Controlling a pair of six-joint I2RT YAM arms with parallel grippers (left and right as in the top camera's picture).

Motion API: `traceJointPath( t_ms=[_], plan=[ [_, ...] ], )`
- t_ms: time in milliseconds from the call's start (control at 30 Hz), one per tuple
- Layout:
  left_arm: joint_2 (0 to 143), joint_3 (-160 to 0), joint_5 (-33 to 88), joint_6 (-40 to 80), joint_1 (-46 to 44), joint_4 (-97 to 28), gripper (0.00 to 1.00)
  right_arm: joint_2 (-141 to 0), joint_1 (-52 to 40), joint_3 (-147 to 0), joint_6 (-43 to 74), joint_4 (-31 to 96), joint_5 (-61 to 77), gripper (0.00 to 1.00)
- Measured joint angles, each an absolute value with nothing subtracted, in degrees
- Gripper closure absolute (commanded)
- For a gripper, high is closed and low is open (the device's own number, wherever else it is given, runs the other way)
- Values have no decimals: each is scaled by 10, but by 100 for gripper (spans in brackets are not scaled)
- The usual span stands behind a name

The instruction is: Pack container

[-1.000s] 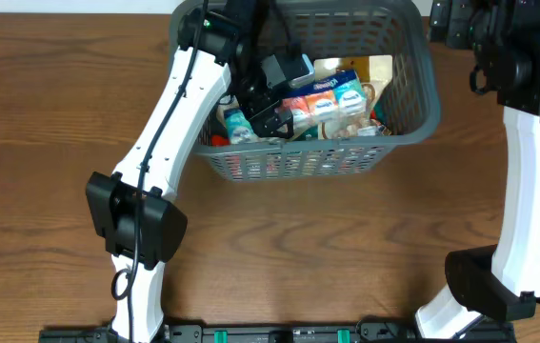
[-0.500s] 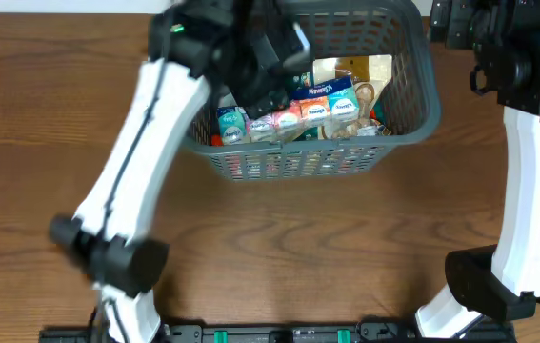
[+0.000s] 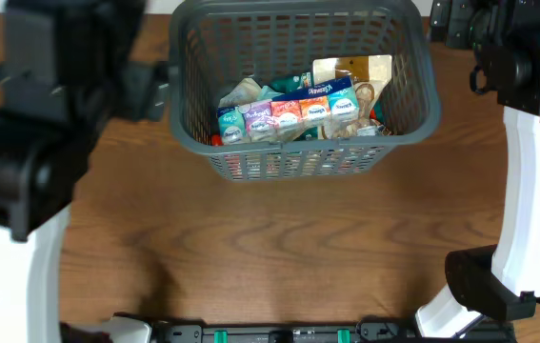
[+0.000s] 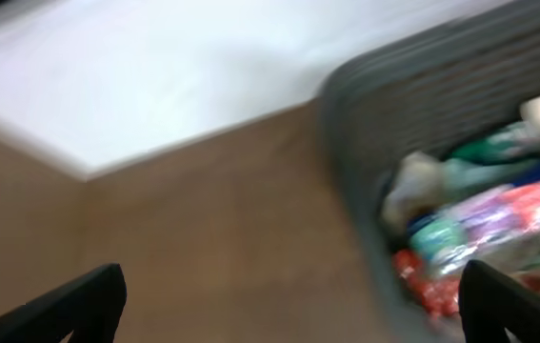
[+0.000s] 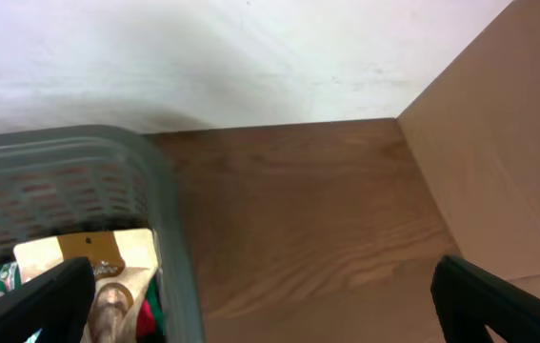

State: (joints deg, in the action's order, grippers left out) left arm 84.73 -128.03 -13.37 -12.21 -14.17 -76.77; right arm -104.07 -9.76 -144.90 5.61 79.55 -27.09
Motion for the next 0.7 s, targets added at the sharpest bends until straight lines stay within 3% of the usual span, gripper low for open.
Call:
traceJointPath(
  t_ms=[700],
  plan=[
    [801, -1280, -182, -73, -120, -822, 1, -1041, -98, -1449, 56, 795, -271, 1]
  ],
)
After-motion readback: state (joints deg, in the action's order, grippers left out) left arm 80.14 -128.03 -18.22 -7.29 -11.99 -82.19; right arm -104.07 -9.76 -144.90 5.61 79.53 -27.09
